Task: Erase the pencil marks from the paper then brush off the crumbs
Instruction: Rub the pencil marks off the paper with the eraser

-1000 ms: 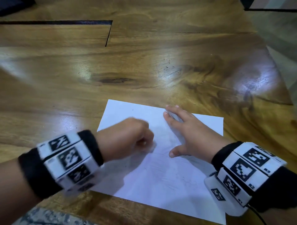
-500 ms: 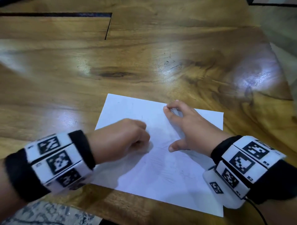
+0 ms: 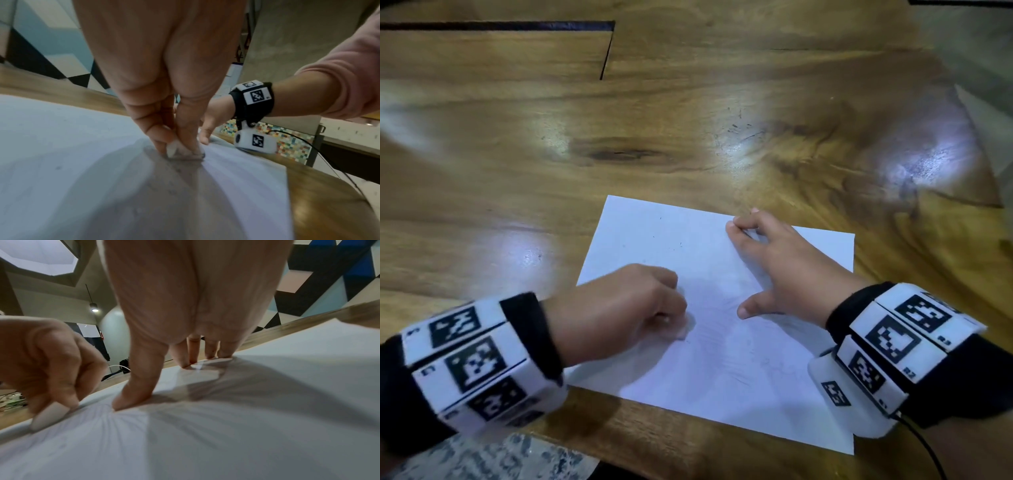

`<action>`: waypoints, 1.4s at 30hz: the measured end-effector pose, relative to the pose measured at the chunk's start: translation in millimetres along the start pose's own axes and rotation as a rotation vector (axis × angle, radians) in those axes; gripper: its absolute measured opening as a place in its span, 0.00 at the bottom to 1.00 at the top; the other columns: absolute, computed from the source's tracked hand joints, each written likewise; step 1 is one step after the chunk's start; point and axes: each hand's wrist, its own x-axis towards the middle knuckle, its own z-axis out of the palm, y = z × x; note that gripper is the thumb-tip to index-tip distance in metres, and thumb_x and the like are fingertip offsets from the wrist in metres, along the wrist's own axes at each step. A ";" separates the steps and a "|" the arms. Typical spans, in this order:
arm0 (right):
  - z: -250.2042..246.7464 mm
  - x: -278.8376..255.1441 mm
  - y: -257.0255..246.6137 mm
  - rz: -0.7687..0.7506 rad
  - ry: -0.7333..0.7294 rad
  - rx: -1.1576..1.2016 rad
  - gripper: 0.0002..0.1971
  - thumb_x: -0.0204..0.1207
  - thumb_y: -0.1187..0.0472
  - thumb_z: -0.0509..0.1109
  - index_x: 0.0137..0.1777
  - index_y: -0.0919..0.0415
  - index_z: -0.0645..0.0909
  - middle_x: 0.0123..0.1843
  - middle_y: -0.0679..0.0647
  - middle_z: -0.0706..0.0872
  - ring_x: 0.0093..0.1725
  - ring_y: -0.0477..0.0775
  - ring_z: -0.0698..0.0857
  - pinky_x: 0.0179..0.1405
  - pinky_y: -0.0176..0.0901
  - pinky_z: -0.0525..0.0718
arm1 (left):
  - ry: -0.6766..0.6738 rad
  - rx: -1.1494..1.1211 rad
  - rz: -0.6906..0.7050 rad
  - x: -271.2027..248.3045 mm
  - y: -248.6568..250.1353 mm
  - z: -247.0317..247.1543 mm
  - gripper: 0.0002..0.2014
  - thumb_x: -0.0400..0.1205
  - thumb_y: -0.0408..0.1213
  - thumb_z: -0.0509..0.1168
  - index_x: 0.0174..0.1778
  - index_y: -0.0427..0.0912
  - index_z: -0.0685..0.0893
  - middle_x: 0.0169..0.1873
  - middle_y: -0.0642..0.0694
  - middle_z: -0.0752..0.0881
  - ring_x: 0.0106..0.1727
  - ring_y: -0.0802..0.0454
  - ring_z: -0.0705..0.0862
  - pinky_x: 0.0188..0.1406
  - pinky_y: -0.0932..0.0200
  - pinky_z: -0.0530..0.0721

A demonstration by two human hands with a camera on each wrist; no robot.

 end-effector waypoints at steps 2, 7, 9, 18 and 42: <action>0.2 0.0 -0.6 0.001 -0.003 -0.003 0.54 0.65 0.48 0.78 0.82 0.54 0.45 0.79 0.44 0.47 0.80 0.45 0.45 0.65 0.21 0.44 | 0.038 0.036 0.011 12.7 -5.5 -6.9 0.07 0.72 0.40 0.65 0.29 0.45 0.83 0.27 0.52 0.75 0.29 0.59 0.72 0.30 0.68 0.67; -0.6 -0.2 -1.8 0.010 0.000 -0.007 0.54 0.64 0.47 0.78 0.82 0.52 0.46 0.79 0.44 0.48 0.80 0.46 0.47 0.66 0.23 0.47 | 0.227 0.075 -0.089 45.3 -15.3 -20.7 0.03 0.72 0.35 0.69 0.33 0.43 0.84 0.29 0.49 0.73 0.33 0.48 0.75 0.28 0.63 0.61; -1.0 -0.4 -2.0 0.004 -0.003 -0.004 0.54 0.64 0.47 0.78 0.82 0.52 0.46 0.79 0.44 0.48 0.80 0.46 0.46 0.65 0.22 0.45 | 0.213 0.022 -0.040 23.6 -8.3 -8.5 0.10 0.71 0.35 0.70 0.26 0.48 0.78 0.25 0.52 0.69 0.28 0.54 0.71 0.28 0.66 0.61; -0.3 -0.5 -5.1 -0.020 -0.023 -0.025 0.53 0.64 0.48 0.78 0.82 0.51 0.46 0.80 0.43 0.48 0.81 0.46 0.37 0.68 0.27 0.41 | 0.186 0.008 -0.043 27.5 1.9 -5.2 0.06 0.70 0.43 0.66 0.31 0.46 0.84 0.27 0.52 0.72 0.26 0.54 0.71 0.29 0.70 0.65; 2.0 -17.3 -2.7 0.072 -0.011 -0.066 0.56 0.65 0.41 0.74 0.82 0.58 0.41 0.79 0.46 0.45 0.81 0.45 0.39 0.69 0.26 0.42 | 0.218 0.089 -0.166 93.8 3.6 -43.0 0.08 0.72 0.33 0.70 0.46 0.42 0.87 0.40 0.43 0.88 0.37 0.51 0.77 0.32 0.63 0.71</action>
